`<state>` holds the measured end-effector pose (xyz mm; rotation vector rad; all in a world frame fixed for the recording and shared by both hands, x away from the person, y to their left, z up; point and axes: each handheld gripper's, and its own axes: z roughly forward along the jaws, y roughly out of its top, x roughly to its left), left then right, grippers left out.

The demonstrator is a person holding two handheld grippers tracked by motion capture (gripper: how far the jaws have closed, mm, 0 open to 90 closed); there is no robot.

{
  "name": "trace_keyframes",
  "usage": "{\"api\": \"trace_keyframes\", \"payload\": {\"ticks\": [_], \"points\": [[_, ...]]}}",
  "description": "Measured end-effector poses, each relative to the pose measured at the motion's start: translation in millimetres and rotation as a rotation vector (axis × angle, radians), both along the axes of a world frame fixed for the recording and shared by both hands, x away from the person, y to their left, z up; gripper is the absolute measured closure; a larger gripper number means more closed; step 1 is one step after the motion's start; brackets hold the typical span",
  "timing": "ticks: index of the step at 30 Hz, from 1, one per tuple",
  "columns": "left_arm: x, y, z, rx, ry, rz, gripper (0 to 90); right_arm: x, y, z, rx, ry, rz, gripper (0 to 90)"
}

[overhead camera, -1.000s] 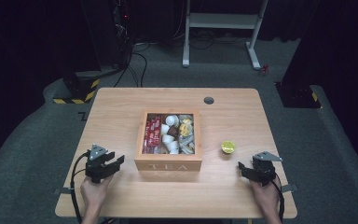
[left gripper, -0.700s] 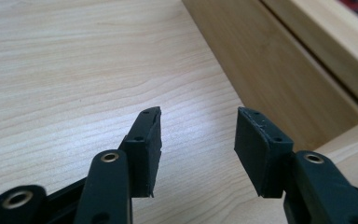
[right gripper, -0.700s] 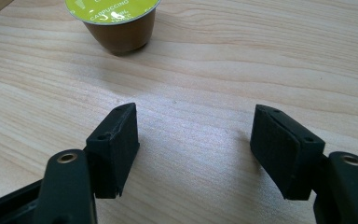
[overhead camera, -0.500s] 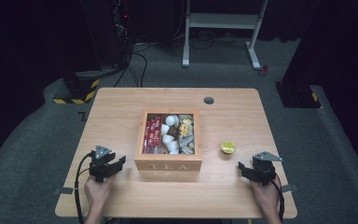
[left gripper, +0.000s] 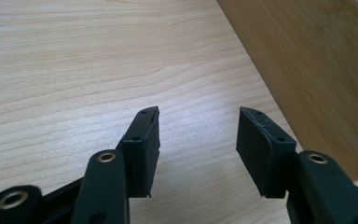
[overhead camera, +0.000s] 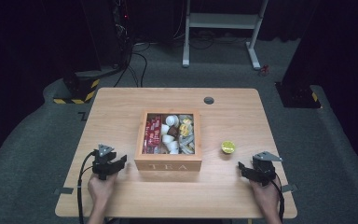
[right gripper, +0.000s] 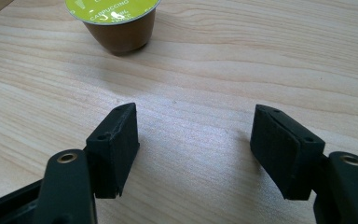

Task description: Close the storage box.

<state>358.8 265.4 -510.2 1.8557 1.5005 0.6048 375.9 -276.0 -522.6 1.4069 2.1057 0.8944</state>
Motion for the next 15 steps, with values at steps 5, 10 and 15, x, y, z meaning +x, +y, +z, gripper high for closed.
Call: {"api": "trace_keyframes", "payload": {"ticks": [5,10,15], "points": [[3.4,0.4,-3.9,0.003,0.013,0.008,48.8,0.0,0.0,0.0,0.000,0.000,0.000,32.5],[3.8,1.0,-8.6,0.012,0.026,0.015,47.6,0.0,0.0,0.0,0.000,0.000,0.000,32.5],[4.0,0.5,-11.5,0.008,0.020,0.017,45.4,0.1,-0.1,0.0,0.000,-0.001,0.001,32.5]]}}
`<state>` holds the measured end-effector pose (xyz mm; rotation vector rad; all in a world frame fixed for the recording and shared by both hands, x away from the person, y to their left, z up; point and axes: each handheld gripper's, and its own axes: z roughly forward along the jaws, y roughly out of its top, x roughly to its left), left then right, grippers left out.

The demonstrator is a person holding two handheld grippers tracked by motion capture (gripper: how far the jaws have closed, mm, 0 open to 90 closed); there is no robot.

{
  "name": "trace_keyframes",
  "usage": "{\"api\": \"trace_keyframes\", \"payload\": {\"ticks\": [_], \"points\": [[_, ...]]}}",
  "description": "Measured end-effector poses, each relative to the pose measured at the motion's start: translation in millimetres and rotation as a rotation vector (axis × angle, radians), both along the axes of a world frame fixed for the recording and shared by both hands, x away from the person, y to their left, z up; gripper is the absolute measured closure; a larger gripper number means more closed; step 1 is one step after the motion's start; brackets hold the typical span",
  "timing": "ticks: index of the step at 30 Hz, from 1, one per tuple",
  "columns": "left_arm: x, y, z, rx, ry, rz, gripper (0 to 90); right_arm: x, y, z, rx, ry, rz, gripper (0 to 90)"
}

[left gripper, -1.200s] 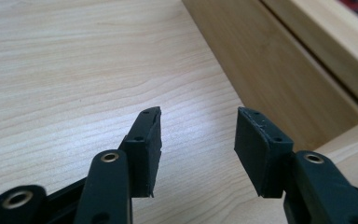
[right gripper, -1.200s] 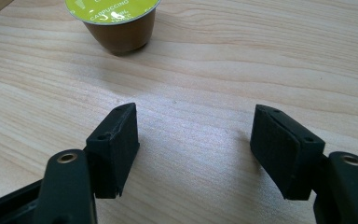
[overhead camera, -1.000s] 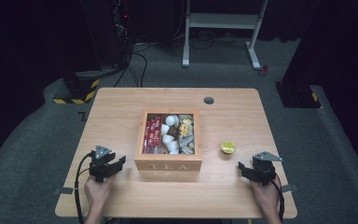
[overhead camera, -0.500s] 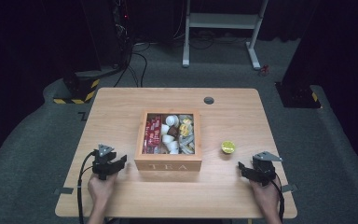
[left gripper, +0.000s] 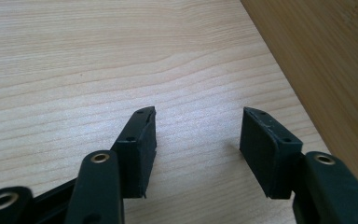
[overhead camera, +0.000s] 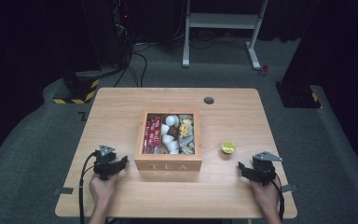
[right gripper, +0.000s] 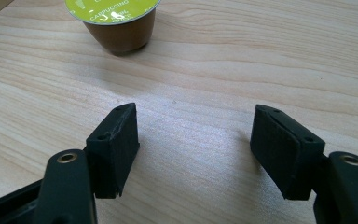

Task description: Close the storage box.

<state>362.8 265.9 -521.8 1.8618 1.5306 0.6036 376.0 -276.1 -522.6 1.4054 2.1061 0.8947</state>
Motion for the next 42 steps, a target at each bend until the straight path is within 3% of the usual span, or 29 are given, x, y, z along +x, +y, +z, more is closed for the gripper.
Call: {"api": "trace_keyframes", "payload": {"ticks": [5,10,42], "points": [[-4.6,-1.5,-6.0,-0.018,-0.052,-0.004,39.9,0.0,0.0,0.0,0.000,0.000,0.000,32.5],[-6.1,-8.1,-6.3,0.041,-0.047,-0.016,34.7,-0.1,0.0,0.0,0.001,0.000,-0.001,32.5],[-6.5,-8.7,-6.3,0.037,-0.045,-0.018,32.8,-0.1,0.0,-0.1,0.001,0.000,0.000,32.5]]}}
